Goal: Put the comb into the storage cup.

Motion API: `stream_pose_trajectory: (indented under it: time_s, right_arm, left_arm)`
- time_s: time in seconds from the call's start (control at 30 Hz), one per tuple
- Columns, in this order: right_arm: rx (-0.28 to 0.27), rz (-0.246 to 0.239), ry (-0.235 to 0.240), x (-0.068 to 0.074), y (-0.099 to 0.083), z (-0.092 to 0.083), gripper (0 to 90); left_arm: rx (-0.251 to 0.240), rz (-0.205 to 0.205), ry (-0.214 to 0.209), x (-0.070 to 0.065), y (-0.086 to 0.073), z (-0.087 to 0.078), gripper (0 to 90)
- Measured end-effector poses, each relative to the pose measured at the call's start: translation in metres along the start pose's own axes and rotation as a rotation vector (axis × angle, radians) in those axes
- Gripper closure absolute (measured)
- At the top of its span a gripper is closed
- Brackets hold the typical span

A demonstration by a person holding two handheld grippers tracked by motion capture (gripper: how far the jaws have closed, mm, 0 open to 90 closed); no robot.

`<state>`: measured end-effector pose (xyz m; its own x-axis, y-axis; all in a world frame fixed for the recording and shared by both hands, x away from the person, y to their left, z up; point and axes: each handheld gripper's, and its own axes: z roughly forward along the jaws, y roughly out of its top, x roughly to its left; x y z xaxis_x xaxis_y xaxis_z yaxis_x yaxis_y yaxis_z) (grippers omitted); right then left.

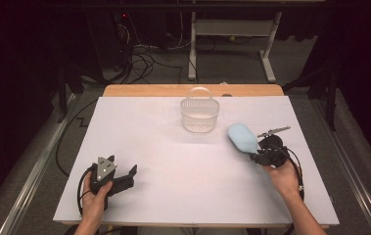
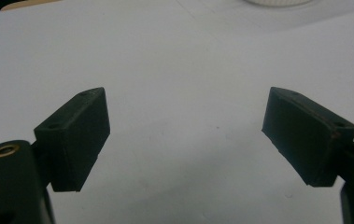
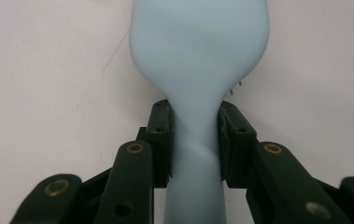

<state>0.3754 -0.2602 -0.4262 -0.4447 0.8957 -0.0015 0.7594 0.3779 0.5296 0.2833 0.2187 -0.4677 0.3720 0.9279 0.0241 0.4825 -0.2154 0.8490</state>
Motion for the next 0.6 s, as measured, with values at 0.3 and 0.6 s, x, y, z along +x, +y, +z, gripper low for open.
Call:
stream_pose_trajectory:
  time_s: [0.3, 0.6]
  right_arm:
    - [-0.036, -0.001, 0.015, 0.003, -0.005, -0.007, 70.2]
    - [-0.075, -0.022, 0.041, 0.013, -0.008, -0.014, 70.2]
  left_arm:
    - [-0.001, 0.006, -0.018, -0.003, 0.003, 0.001, 16.7]
    - [0.007, 0.0, -0.051, -0.004, 0.006, 0.002, 17.1]
